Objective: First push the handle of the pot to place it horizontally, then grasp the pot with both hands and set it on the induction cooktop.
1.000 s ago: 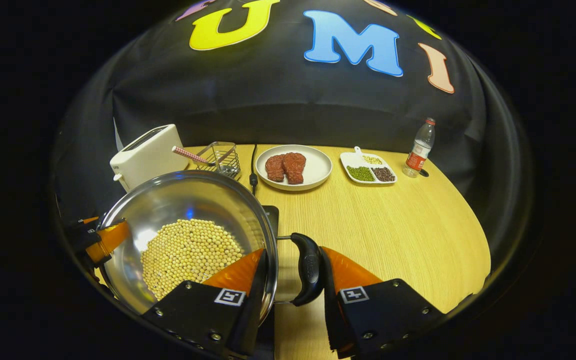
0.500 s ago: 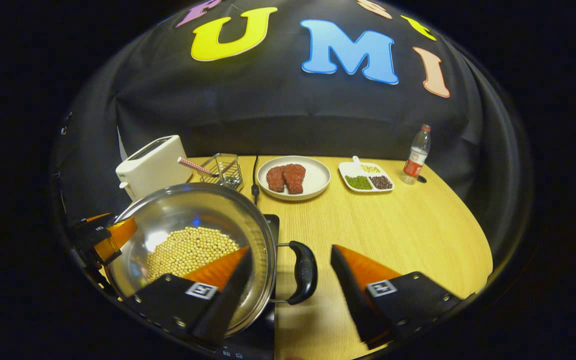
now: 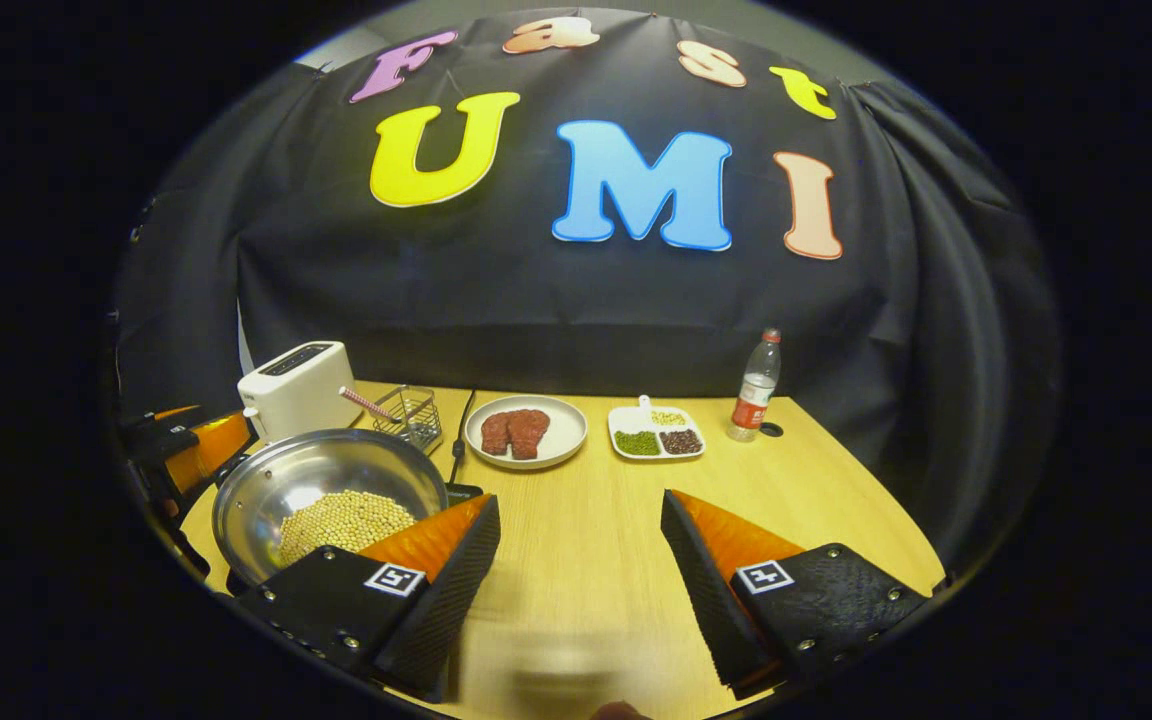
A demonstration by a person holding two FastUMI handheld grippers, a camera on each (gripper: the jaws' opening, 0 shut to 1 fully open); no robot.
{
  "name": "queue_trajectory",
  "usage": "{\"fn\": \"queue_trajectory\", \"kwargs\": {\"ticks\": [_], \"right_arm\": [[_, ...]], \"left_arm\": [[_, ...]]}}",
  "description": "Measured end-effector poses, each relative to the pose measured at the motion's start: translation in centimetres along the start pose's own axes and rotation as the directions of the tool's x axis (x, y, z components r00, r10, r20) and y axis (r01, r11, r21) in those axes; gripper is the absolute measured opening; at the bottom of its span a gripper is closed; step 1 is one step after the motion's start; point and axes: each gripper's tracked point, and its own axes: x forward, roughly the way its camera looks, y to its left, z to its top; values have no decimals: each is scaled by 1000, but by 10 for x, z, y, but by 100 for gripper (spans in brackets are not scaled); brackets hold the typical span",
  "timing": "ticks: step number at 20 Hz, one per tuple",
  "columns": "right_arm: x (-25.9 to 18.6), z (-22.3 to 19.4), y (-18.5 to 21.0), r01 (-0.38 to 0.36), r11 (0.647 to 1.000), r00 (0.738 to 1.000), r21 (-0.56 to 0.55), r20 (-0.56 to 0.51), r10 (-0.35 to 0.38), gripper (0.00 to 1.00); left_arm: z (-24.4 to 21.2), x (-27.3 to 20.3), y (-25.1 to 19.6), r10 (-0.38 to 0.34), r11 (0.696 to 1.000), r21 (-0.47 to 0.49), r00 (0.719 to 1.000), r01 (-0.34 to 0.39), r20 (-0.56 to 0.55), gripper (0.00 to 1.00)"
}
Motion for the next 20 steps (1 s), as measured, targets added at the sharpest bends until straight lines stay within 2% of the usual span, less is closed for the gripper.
{"fn": "queue_trajectory", "kwargs": {"ticks": [3,5,7,10,12,13,17,20], "right_arm": [[-25,9,-30,-11,1000,998,-6,60,12,97],[-46,15,-50,-24,1000,995,-1,93,24,97],[-68,13,-66,-32,999,992,8,123,31,97],[-101,17,-95,-52,998,984,24,174,47,98],[-123,18,-113,-60,998,978,23,201,55,98],[-135,20,-122,-65,998,974,21,217,59,98],[-174,25,-148,-85,996,962,21,261,76,97],[-198,31,-158,-95,995,954,29,288,83,97]], "left_arm": [[21,-34,-39,-8,1000,6,998,7,61,97],[32,-58,-65,-14,1000,16,995,13,98,94],[40,-85,-90,-21,1000,20,992,19,123,100],[53,-125,-122,-26,999,26,985,22,168,96],[58,-154,-144,-27,999,31,981,21,191,100],[58,-168,-153,-28,999,32,979,23,201,93],[66,-220,-179,-20,1000,21,971,15,238,100],[77,-249,-187,-17,999,33,963,9,271,98]]}}
